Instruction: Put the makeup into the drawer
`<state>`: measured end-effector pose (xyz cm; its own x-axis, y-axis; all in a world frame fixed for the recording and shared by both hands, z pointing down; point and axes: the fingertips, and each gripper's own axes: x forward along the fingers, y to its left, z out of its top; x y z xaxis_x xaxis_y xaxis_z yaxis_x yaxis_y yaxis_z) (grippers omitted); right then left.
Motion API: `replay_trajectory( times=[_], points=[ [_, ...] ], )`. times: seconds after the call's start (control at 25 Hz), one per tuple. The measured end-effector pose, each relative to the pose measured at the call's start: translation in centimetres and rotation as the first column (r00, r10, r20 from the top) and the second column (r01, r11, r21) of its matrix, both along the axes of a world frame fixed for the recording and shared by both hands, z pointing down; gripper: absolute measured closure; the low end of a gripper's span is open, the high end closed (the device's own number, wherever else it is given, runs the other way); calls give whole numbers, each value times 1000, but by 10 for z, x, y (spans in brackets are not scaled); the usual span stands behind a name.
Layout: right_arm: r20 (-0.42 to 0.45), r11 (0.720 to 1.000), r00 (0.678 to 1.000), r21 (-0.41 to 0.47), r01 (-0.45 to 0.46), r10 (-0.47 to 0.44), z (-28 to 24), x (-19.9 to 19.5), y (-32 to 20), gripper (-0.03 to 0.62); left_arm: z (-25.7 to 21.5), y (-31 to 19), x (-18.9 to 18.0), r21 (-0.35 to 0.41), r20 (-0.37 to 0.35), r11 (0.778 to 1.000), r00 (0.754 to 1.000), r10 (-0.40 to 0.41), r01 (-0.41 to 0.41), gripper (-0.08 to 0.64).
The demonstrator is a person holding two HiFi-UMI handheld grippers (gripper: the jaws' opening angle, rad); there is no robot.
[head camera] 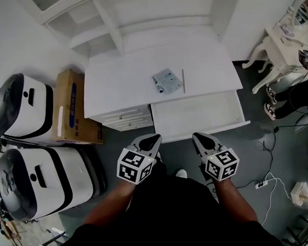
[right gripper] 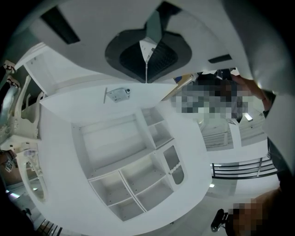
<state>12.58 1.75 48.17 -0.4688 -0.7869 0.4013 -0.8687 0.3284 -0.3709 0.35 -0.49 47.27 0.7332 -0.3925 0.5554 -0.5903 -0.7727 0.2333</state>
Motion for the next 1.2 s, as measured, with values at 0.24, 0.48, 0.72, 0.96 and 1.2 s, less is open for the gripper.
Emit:
replay_trajectory(
  times=[0.24, 0.48, 0.72, 0.96, 1.2],
  points=[
    [13, 999, 999, -10, -45, 45, -1, -2, -38, 564, 3, -41, -6, -11, -3, 1000, 1000, 27, -27, 549],
    [-34, 993, 993, -26, -115, 115, 7, 3, -72, 563, 3, -79, -17, -10, -5, 998, 998, 65, -65, 549],
    [-86, 976, 977, -82, -201, 194, 38, 12, -104, 564, 8, -99, -23, -20, -7, 990, 990, 139, -139, 549],
    [-142, 968, 964, -82, -236, 223, 53, 18, -142, 563, 24, -104, -33, -30, 20, 984, 984, 177, -176, 549],
    [-212, 976, 962, -100, -194, 169, 75, 24, -181, 563, 35, -107, -36, -51, 17, 991, 992, 124, -123, 549]
  ],
)
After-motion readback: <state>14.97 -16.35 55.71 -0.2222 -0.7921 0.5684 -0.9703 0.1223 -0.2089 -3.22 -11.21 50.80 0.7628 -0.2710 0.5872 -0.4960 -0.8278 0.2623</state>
